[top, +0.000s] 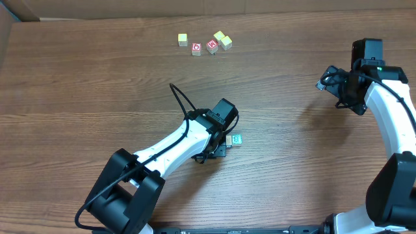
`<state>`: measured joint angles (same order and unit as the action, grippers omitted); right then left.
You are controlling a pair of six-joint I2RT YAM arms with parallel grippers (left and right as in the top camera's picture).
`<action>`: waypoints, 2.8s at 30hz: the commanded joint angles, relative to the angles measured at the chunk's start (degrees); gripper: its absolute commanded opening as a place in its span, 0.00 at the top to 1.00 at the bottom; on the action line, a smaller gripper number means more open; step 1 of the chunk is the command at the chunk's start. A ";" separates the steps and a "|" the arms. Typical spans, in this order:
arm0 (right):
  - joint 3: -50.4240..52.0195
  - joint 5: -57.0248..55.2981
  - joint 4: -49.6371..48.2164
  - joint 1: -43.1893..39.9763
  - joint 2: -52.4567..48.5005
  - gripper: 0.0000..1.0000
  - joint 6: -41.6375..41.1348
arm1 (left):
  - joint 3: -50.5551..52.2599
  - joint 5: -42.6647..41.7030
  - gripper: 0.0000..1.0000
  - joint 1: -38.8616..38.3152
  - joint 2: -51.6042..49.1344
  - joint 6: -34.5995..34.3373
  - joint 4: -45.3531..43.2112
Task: Flip 5 blocks
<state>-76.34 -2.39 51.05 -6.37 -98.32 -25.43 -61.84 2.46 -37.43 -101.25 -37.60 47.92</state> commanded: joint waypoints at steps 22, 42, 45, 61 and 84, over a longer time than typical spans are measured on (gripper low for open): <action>-0.74 -0.55 -0.15 -0.07 0.31 0.00 0.20 | -5.33 -0.46 0.96 0.35 2.56 0.57 5.27; -0.74 -0.55 -0.15 -0.07 0.31 0.00 0.20 | -11.72 -3.69 0.96 17.70 12.22 4.15 10.43; -0.74 -0.55 -0.15 -0.07 0.31 0.00 0.20 | -11.72 -3.78 0.94 20.37 12.22 4.44 10.78; -0.74 -0.55 -0.15 -0.07 0.31 0.00 0.20 | -11.28 -1.84 0.96 23.32 12.11 6.38 14.10; -0.74 12.90 -4.76 -0.04 0.31 0.00 -0.22 | -3.87 -1.40 0.96 23.15 12.00 6.29 10.58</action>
<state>-76.34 0.19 46.39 -6.37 -98.32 -25.50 -66.32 1.13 -13.89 -89.76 -32.42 59.37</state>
